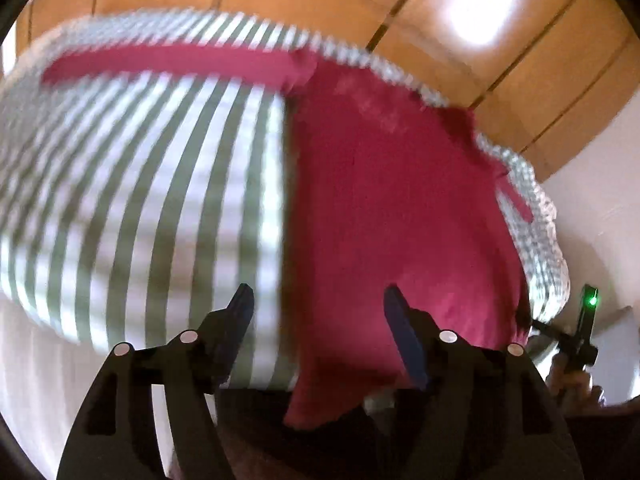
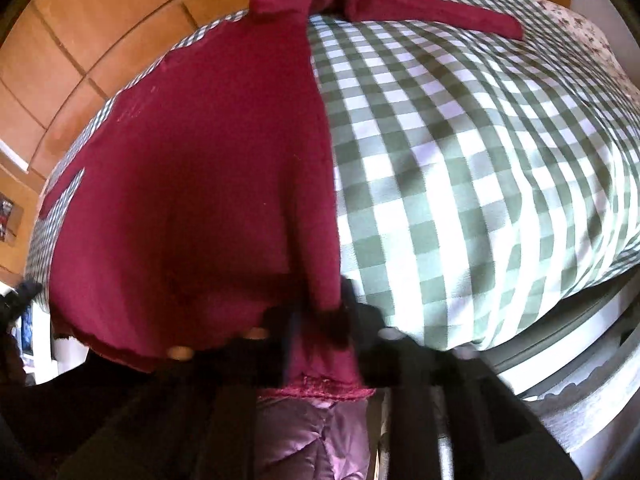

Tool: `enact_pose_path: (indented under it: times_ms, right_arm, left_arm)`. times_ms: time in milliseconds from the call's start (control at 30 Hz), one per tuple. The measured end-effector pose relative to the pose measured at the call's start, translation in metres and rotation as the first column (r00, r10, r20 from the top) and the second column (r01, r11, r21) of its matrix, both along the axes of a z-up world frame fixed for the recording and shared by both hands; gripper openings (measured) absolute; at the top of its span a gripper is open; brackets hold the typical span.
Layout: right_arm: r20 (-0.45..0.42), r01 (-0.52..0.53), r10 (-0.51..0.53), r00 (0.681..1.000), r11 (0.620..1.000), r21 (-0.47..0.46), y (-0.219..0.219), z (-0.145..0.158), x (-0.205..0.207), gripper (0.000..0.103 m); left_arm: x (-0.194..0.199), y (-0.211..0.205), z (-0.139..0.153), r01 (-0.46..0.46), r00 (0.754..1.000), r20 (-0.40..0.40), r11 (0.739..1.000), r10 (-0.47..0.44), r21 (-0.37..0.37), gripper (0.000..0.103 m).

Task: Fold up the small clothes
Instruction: 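Lay the shirt flat on the bed and open both tools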

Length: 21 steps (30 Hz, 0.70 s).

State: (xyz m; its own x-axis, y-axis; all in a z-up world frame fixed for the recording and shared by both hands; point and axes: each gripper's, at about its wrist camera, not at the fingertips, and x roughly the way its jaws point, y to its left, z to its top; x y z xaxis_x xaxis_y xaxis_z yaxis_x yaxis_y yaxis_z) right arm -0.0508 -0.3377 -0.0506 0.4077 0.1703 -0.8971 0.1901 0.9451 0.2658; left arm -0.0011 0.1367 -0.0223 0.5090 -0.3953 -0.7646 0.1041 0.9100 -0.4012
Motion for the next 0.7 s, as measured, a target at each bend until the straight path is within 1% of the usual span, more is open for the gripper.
enact_pose_path:
  times_ms: [33, 67, 100, 133, 200, 267, 333, 433, 500, 567, 600, 633, 700]
  right_arm:
    - [0.004, 0.014, -0.014, 1.0, 1.0, 0.0, -0.003, 0.002, -0.001, 0.049]
    - [0.008, 0.024, -0.024, 1.0, 1.0, 0.006, -0.008, 0.001, 0.002, 0.05]
    - [0.016, 0.044, -0.044, 0.999, 0.999, 0.014, -0.015, 0.005, -0.001, 0.052]
    - [0.031, 0.071, -0.071, 0.997, 0.997, 0.027, -0.023, 0.009, -0.006, 0.054]
    - [0.064, 0.135, -0.139, 0.988, 0.989, 0.069, -0.043, 0.017, -0.007, 0.063]
    - [0.084, 0.211, -0.221, 0.972, 0.97, 0.12, -0.063, 0.022, -0.003, 0.065]
    - [0.098, 0.284, -0.304, 0.948, 0.942, 0.176, -0.086, 0.025, 0.002, 0.065]
    - [0.122, 0.38, -0.415, 0.901, 0.894, 0.238, -0.122, 0.025, 0.021, 0.066]
    - [0.125, 0.432, -0.48, 0.868, 0.856, 0.282, -0.147, 0.022, 0.04, 0.064]
    - [0.118, 0.466, -0.522, 0.844, 0.825, 0.318, -0.166, 0.017, 0.06, 0.062]
    - [0.11, 0.48, -0.54, 0.834, 0.81, 0.337, -0.176, 0.015, 0.07, 0.06]
    - [0.101, 0.495, -0.559, 0.823, 0.793, 0.355, -0.183, 0.012, 0.079, 0.059]
    - [0.091, 0.531, -0.605, 0.791, 0.753, 0.389, -0.2, 0.006, 0.1, 0.058]
  left_arm:
    - [0.004, -0.005, 0.008, 0.009, 0.999, 0.039, 1.0, -0.01, 0.019, 0.067]
    - [0.01, -0.015, 0.013, 0.012, 0.997, 0.081, 0.999, -0.015, 0.041, 0.071]
    - [0.018, -0.027, 0.016, 0.016, 0.992, 0.124, 0.997, -0.024, 0.072, 0.072]
    - [0.025, -0.036, 0.017, 0.023, 0.989, 0.141, 0.995, -0.036, 0.094, 0.072]
    - [0.044, -0.058, 0.013, 0.044, 0.984, 0.165, 0.991, -0.065, 0.128, 0.072]
    - [0.062, -0.082, 0.007, 0.072, 0.98, 0.171, 0.986, -0.098, 0.153, 0.072]
    - [0.079, -0.102, 0.0, 0.098, 0.977, 0.173, 0.979, -0.129, 0.177, 0.072]
    - [0.094, -0.125, -0.014, 0.124, 0.974, 0.162, 0.968, -0.161, 0.218, 0.072]
    - [0.102, -0.135, -0.026, 0.139, 0.974, 0.138, 0.954, -0.18, 0.264, 0.072]
    - [0.109, -0.135, -0.043, 0.164, 0.977, 0.087, 0.95, -0.193, 0.265, 0.072]
    - [0.111, -0.133, -0.05, 0.159, 0.98, 0.078, 0.954, -0.184, 0.254, 0.074]
    - [0.11, -0.129, -0.053, 0.154, 0.979, 0.096, 0.96, -0.181, 0.232, 0.075]
    - [0.106, -0.127, -0.057, 0.147, 0.975, 0.129, 0.963, -0.18, 0.227, 0.078]
